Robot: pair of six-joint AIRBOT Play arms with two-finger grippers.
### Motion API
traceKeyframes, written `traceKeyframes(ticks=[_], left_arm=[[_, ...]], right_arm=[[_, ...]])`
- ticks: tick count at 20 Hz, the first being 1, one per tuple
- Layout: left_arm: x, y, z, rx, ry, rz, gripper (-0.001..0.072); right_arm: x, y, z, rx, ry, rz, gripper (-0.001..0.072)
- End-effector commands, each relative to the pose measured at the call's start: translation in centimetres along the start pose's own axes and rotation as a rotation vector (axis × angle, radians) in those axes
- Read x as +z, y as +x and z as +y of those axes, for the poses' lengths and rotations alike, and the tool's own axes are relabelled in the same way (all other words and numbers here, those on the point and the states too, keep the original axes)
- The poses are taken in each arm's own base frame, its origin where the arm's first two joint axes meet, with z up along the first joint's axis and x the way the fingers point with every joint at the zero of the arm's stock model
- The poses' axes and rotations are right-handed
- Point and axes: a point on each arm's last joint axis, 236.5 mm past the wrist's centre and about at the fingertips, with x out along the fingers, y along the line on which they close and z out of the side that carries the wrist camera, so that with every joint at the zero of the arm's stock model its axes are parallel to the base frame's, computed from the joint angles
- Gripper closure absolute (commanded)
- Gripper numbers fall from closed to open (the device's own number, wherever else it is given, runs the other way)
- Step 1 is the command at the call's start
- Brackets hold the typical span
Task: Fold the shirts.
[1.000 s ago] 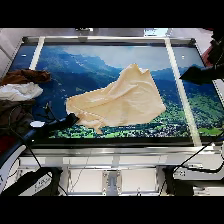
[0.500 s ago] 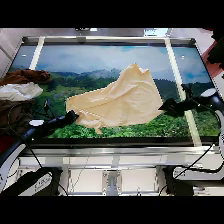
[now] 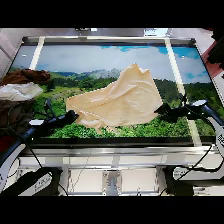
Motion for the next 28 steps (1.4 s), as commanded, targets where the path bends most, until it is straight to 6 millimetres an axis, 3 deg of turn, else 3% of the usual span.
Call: traceKeyframes(ticks=[1, 4, 5, 8, 9, 11, 13, 16, 17, 21, 22, 24, 25, 26, 27, 28], left_arm=[[0.1, 0.0, 0.0, 0.001, 0.001, -0.002, 0.0692], [0.3, 0.0, 0.2, 0.008, 0.009, -0.012, 0.0692], [0.5, 0.0, 0.3, 0.014, 0.024, -0.02, 0.0692], [2.9, -0.4, -1.4, -0.01, 0.056, -0.071, 0.0693], [4.6, -1.0, -3.3, -0.044, 0.09, -0.1, 0.0693], [7.9, -3.2, -8.8, -0.148, 0.217, -0.159, 0.0694], [9.5, -7.5, -15.4, -0.265, 0.375, -0.199, 0.0694], [8.4, -16.5, -22.9, -0.365, 0.585, -0.274, 0.0694], [8.4, -20.0, -24.4, -0.35, 0.642, -0.351, 0.0694], [9.6, -37.1, -28.3, -0.243, 0.719, -0.835, 0.0696], [9.2, -40.4, -29.2, -0.236, 0.738, -0.906, 0.0696], [9.1, -44.5, -31.5, -0.227, 0.814, -0.995, 0.0696], [9.9, -45.2, -32.2, -0.208, 0.842, -1.015, 0.0696], [11.4, -44.4, -32.5, -0.182, 0.845, -0.996, 0.0696], [12.9, -42.1, -32.2, -0.157, 0.84, -0.932, 0.0696], [14.6, -38.4, -31.4, -0.137, 0.814, -0.837, 0.0696]], right_arm=[[2.0, 1.3, 0.6, -0.004, 0.017, -0.104, 0.0234], [2.9, 1.9, 1.9, 0.009, 0.008, -0.159, 0.0452], [2.9, 2.0, 2.5, 0.024, -0.01, -0.16, 0.0676], [3.2, 0.1, 6.5, 0.14, -0.161, -0.183, 0.0688], [3.7, -1.5, 8.1, 0.162, -0.201, -0.213, 0.0689], [4.3, -6.9, 11.8, 0.213, -0.303, -0.296, 0.0689], [3.2, -13.6, 14.9, 0.234, -0.423, -0.381, 0.0689], [-1.5, -23.8, 17.6, 0.182, -0.578, -0.55, 0.0689], [-3.3, -27.4, 18.1, 0.129, -0.625, -0.648, 0.0689], [-10.8, -41.2, 21.1, -0.116, -0.757, -1.141, 0.0693], [-12.1, -43.6, 22.4, -0.14, -0.781, -1.229, 0.0693], [-13.1, -46.5, 25.2, -0.102, -0.826, -1.316, 0.0693], [-12.8, -47.2, 26.8, -0.046, -0.86, -1.326, 0.0694], [-11.9, -47.3, 28.1, 0.038, -0.877, -1.308, 0.0693], [-10.6, -46.9, 29.1, 0.135, -0.884, -1.268, 0.0693], [-8.7, -45.9, 29.3, 0.216, -0.878, -1.202, 0.0692]])
